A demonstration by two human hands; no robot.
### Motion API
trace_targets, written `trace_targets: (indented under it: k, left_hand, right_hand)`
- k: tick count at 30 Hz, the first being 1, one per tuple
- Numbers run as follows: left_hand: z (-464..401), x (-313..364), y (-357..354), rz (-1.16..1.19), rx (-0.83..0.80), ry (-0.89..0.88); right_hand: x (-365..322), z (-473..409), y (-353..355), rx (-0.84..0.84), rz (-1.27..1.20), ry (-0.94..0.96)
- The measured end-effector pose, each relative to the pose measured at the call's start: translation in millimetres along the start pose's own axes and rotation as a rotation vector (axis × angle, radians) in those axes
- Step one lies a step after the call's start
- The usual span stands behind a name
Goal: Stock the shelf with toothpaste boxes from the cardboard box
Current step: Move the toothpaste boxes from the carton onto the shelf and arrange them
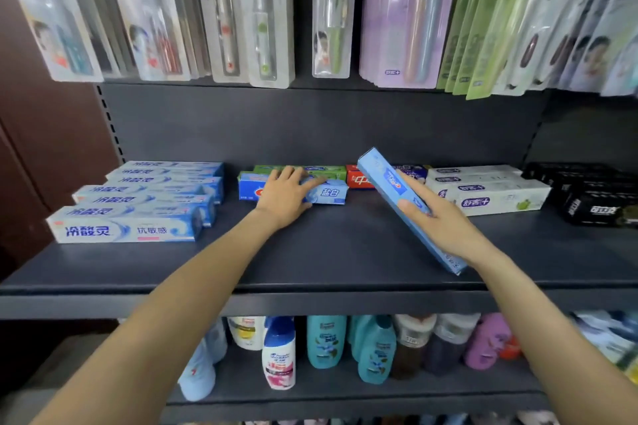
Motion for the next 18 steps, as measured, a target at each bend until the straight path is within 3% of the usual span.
trace_targets:
  k: [4,7,9,11,15,18]
  left_hand:
    - [4,-17,-18,0.448,-0.023,0.327]
    - [12,-39,10,0.835,0.178,0.536]
    - [24,-50,46,1.156,0.289,0.78]
    - [34,-52,73,1.396,0.233,0.93]
    - [47,-33,96,1.393,-0.118,0.891]
    - [52,-17,102,1.374,-0.173,0.86]
  right_hand:
    - [4,-7,-6,0.005,-0.012,0.042]
    - [6,-13,-9,-0.019,0.026,0.1]
    - [4,-15,-12,0.008,0.14,0.17]
    - [-6,-16,-16,0.113,0.309,0.3]
    - [-38,-14,-34,0.294,0.382,0.714]
    - [-52,-10,-51,0.359,0.402,0.898]
Point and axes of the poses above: each hand's wrist, its own z-axis away from the middle knuckle, its own y-axis out of the back of the hand, x = y × z, the point moved 4 cm from there along -z, towards the middle knuckle, and after that the axes turned 15 degrees about x, right-handed, at the moved point
